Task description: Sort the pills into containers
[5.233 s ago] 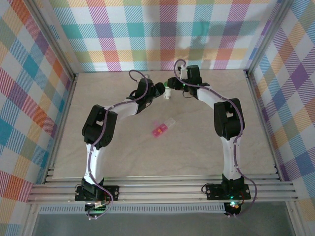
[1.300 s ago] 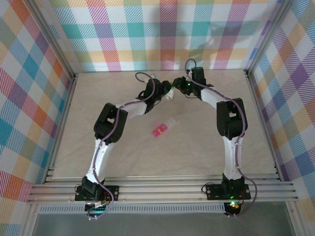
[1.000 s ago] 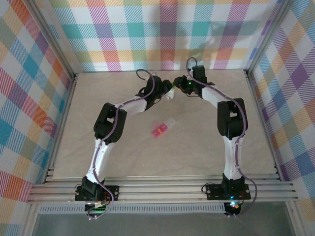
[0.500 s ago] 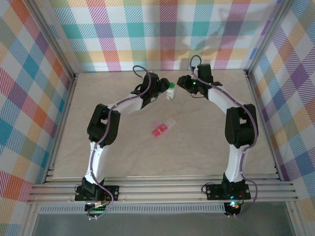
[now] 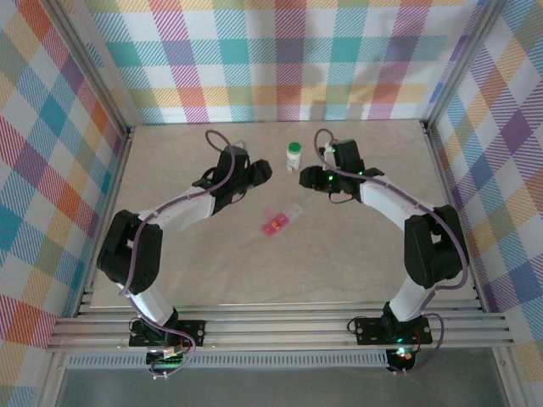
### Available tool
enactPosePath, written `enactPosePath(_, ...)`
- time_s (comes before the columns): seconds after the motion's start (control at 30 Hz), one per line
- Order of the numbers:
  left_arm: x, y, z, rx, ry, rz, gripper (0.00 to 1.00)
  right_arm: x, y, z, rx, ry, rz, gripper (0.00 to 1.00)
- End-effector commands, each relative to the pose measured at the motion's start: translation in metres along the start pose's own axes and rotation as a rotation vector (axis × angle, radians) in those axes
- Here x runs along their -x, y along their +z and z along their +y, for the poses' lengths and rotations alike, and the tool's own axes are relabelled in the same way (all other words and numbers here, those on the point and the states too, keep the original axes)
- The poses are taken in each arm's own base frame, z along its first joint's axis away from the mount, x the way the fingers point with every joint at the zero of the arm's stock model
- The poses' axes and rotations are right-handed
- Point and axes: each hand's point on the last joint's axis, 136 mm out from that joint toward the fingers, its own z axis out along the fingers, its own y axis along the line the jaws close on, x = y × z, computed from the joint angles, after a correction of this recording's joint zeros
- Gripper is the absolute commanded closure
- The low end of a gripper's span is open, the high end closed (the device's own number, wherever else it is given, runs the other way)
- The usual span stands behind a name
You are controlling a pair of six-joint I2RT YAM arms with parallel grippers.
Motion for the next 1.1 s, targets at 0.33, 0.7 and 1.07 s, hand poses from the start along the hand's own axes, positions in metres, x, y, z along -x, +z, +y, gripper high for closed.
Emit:
enactPosePath(0.33,-0.087,-0.005,0.086,0.065,-0.021,0.227,0.48,-0.098,0.029,-0.005,0.015,0.023,0.192,0.49)
enactPosePath(0.7,-0.100,0.009,0.070,-0.024,-0.006,0.283,0.49,-0.097,0.048,-0.005,0.040,0.061,0.199,0.50)
enactPosePath(1.07,-0.114,0.014,0.054,-0.084,0.028,0.332,0.51,-0.097,0.061,-0.009,0.035,0.079,0.214,0.50)
